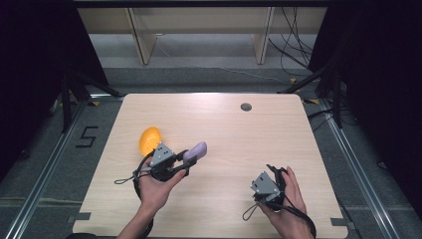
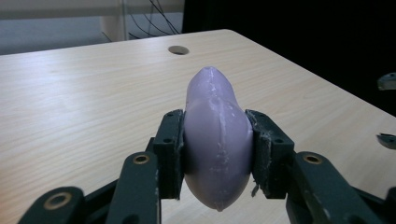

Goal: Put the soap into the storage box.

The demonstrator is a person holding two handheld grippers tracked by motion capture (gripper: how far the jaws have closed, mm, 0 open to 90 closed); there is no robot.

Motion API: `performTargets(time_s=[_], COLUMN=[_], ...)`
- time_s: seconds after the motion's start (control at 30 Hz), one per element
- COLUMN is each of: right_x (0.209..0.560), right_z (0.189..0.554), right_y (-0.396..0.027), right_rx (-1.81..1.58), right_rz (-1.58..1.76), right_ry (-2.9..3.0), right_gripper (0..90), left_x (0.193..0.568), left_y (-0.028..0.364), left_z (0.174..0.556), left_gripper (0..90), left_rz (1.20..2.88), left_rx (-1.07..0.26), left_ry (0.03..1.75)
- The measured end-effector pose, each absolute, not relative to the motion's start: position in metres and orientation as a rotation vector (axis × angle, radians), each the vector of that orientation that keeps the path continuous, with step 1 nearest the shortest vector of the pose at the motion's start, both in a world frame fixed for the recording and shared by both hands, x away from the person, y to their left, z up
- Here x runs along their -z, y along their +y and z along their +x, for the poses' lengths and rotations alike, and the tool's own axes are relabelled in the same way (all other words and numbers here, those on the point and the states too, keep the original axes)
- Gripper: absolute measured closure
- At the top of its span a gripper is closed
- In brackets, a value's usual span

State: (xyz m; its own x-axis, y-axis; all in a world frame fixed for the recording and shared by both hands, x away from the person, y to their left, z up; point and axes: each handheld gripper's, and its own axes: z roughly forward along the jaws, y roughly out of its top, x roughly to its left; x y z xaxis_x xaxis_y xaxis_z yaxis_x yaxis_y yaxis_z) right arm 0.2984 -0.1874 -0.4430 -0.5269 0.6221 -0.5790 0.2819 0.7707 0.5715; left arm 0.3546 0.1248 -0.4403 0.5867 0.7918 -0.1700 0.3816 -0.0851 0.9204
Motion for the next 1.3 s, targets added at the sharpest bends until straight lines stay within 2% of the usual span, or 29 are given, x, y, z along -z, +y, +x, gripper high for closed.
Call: performTargets(time_s=[0.23,1.3], right_x=[0.444,0.445], right_z=[0.3,0.3], right_y=[-0.188,-0.19], right_rx=[-0.528,-0.538], right_rz=[0.684,0.698], right_ry=[2.136,2.157], right_gripper=[32.4,32.4], left_x=[0.448,0.452], left_y=[0.135,0.158], left_z=[0.348,0.353], left_gripper=[58.9,59.0], left_rz=[1.649,1.557], left_rx=[-0.545,-0.746], left_ry=[1.011,1.08])
